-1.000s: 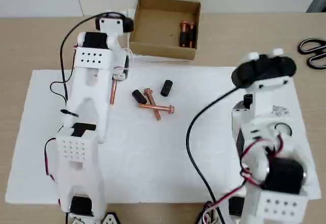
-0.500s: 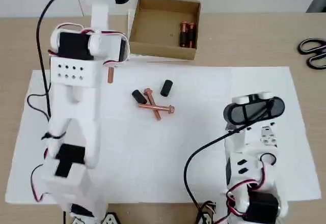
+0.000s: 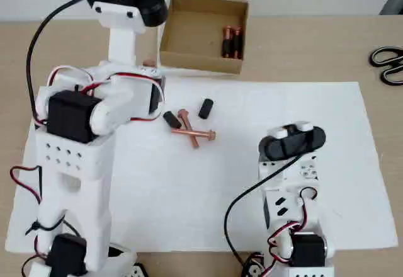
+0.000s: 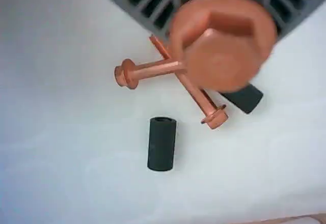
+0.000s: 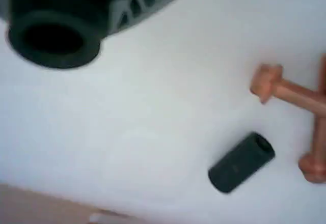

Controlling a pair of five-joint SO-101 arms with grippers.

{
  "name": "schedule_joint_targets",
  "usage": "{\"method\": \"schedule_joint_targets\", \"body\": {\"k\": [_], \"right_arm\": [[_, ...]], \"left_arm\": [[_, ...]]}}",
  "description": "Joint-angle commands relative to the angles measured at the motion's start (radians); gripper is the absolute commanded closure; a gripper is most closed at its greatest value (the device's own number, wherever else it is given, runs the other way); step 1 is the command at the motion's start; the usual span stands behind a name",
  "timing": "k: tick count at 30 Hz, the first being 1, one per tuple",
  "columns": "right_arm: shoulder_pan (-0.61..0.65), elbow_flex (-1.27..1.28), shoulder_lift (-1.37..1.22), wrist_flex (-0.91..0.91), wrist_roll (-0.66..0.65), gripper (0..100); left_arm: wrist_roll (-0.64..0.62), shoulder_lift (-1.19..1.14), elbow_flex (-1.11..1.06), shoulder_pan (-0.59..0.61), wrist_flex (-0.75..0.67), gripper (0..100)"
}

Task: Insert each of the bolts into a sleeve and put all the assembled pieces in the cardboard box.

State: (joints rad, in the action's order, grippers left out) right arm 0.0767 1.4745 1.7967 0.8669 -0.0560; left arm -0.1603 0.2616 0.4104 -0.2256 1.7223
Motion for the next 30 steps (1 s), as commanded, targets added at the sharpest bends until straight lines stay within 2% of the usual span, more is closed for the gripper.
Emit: {"method": "schedule_joint_targets", "body": {"k": [1, 5, 8, 12, 16, 19, 22, 26, 30], "right_arm": [[0.027, 0.0, 0.019, -0.079, 0.189, 99.5], [0.099, 0.002, 0.018, -0.084, 0.301, 99.4], [0.163, 0.034, 0.018, -0.093, 0.35, 99.3], [0.242, 0.074, 0.018, -0.108, 0.356, 99.4], [0.283, 0.11, 0.018, -0.229, 0.233, 99.4], [0.363, 0.155, 0.018, -0.343, 0.13, 99.1], [0.427, 0.209, 0.018, -0.426, 0.094, 99.4], [0.433, 0.209, 0.019, -0.424, 0.098, 99.4], [0.437, 0.209, 0.019, -0.423, 0.1, 99.4]], "left_arm": [[-0.009, 0.106, -0.065, -0.009, -0.02, 99], [-0.012, 0.204, -0.225, -0.009, -0.075, 99], [-0.043, 0.281, -0.364, -0.009, -0.183, 99], [-0.08, 0.371, -0.572, -0.009, -0.396, 99], [-0.124, 0.442, -0.808, -0.017, -0.643, 99], [-0.157, 0.499, -0.969, -0.026, -0.835, 99], [-0.163, 0.58, -1.072, -0.028, -0.968, 99], [-0.163, 0.68, -1.155, -0.034, -1.054, 99], [-0.164, 0.72, -1.196, -0.112, -1.062, 99]]}}
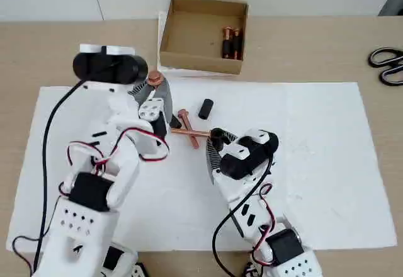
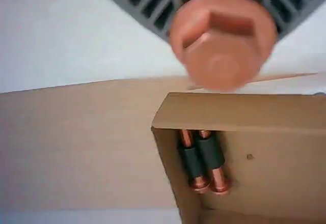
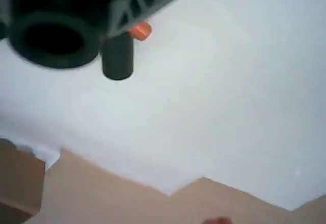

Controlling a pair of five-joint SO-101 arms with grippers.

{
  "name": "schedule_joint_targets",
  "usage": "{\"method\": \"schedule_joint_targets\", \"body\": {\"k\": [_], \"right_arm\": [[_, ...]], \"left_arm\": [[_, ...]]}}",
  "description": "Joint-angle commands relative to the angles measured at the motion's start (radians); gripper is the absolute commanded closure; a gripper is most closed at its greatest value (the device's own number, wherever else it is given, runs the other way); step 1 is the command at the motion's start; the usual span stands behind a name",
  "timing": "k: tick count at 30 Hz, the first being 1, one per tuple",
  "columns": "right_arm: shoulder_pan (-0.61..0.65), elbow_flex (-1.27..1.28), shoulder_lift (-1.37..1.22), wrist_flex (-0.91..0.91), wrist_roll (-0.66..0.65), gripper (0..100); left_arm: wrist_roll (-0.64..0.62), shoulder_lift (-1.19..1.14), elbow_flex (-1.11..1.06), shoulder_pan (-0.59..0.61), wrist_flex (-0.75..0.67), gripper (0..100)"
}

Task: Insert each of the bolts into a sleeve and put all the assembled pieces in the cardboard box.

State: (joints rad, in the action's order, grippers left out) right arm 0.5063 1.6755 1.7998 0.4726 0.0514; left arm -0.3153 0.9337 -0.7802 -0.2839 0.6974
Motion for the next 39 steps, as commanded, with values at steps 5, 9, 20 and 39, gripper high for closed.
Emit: {"method": "schedule_joint_targets", "body": {"k": [5, 9, 20, 39], "right_arm": [[0.007, 0.008, 0.016, -0.025, -0.011, 99.4], [0.007, 0.008, 0.015, -0.024, -0.014, 99.4], [0.01, 0.008, 0.015, -0.024, -0.014, 99.4], [0.051, 0.008, 0.015, 0.002, -0.014, 99.4]], "left_arm": [[-0.009, 0.046, -0.05, -0.181, -0.109, 99], [-0.009, 0.046, -0.068, -0.227, -0.135, 99], [-0.009, 0.043, -0.07, -0.227, -0.137, 99], [-0.009, 0.044, -0.117, -0.267, -0.132, 99]]}}
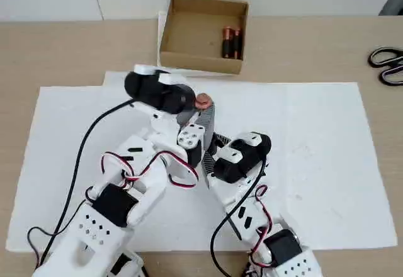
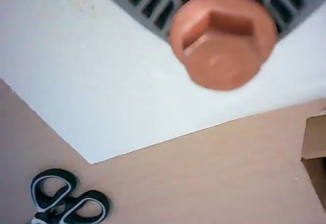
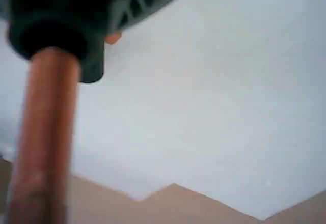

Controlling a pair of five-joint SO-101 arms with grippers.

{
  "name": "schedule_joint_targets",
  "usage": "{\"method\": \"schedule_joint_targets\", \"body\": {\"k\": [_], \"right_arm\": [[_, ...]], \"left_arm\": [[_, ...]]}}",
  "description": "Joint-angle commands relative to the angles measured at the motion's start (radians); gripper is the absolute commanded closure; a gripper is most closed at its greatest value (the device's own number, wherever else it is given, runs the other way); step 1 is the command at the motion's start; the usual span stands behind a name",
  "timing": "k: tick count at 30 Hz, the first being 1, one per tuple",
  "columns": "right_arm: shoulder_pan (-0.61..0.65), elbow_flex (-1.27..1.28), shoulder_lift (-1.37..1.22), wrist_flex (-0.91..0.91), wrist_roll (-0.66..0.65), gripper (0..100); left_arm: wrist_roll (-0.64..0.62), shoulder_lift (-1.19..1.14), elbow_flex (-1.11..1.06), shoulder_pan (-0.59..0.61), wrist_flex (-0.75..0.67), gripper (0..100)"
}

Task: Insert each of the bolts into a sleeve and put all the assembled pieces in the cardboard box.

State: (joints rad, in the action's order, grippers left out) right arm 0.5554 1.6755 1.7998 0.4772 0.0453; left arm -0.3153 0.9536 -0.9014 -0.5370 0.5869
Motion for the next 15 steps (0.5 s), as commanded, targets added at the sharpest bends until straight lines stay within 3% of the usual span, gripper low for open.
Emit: {"method": "schedule_joint_targets", "body": {"k": [1, 15], "right_arm": [[0.002, 0.008, 0.015, -0.002, -0.008, 99.4], [0.001, 0.008, 0.015, -0.002, -0.008, 99.4]], "left_arm": [[-0.009, 0.025, 0.002, -0.014, -0.021, 99], [-0.009, 0.025, -0.001, -0.017, 0.035, 99]]}}
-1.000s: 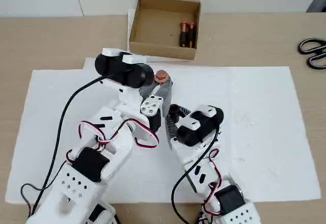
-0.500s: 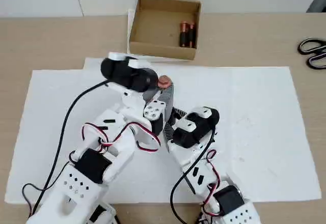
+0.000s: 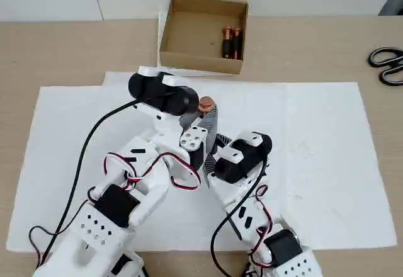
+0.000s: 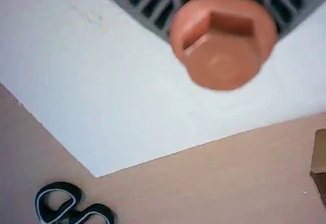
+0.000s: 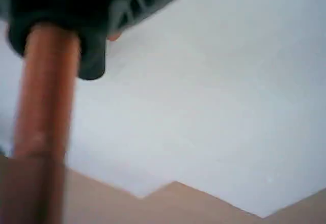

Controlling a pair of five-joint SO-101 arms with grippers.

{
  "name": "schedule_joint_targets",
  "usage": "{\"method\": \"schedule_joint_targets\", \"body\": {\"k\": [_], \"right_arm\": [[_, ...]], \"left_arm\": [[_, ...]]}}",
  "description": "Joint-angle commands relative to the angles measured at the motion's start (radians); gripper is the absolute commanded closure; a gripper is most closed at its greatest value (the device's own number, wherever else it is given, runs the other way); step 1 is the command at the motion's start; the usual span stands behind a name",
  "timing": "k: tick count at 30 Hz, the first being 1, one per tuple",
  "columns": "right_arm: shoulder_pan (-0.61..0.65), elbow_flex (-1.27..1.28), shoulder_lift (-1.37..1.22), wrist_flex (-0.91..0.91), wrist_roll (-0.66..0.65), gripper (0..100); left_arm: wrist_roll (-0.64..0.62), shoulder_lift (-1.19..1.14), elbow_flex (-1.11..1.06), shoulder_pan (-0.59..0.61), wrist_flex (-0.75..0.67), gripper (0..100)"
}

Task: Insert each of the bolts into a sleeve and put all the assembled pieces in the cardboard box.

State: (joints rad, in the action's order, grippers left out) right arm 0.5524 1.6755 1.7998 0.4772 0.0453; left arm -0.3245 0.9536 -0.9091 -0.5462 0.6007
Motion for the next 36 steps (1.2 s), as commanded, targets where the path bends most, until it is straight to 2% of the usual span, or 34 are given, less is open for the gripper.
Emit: {"method": "schedule_joint_targets", "body": {"k": [1, 6, 13, 21, 28, 36], "right_arm": [[0.004, 0.008, 0.015, -0.002, -0.008, 99.4], [0.004, 0.008, 0.015, -0.002, -0.008, 99.4], [0.004, 0.008, 0.015, -0.001, -0.008, 99.4], [0.004, 0.008, 0.015, 0.001, -0.008, 99.4], [0.004, 0.008, 0.015, 0.001, -0.008, 99.4], [0.004, 0.008, 0.015, 0.001, -0.008, 99.4]], "left_arm": [[0.0, 0.025, 0.007, -0.008, 0.034, 99], [0.0, 0.025, 0.005, -0.009, 0.044, 99], [0.0, 0.025, 0.007, -0.078, 0.103, 99], [0.005, 0.025, 0.012, -0.08, 0.147, 99], [0.0, 0.028, 0.01, -0.08, 0.167, 81], [-0.041, 0.032, 0.039, -0.081, 0.261, 70]]}}
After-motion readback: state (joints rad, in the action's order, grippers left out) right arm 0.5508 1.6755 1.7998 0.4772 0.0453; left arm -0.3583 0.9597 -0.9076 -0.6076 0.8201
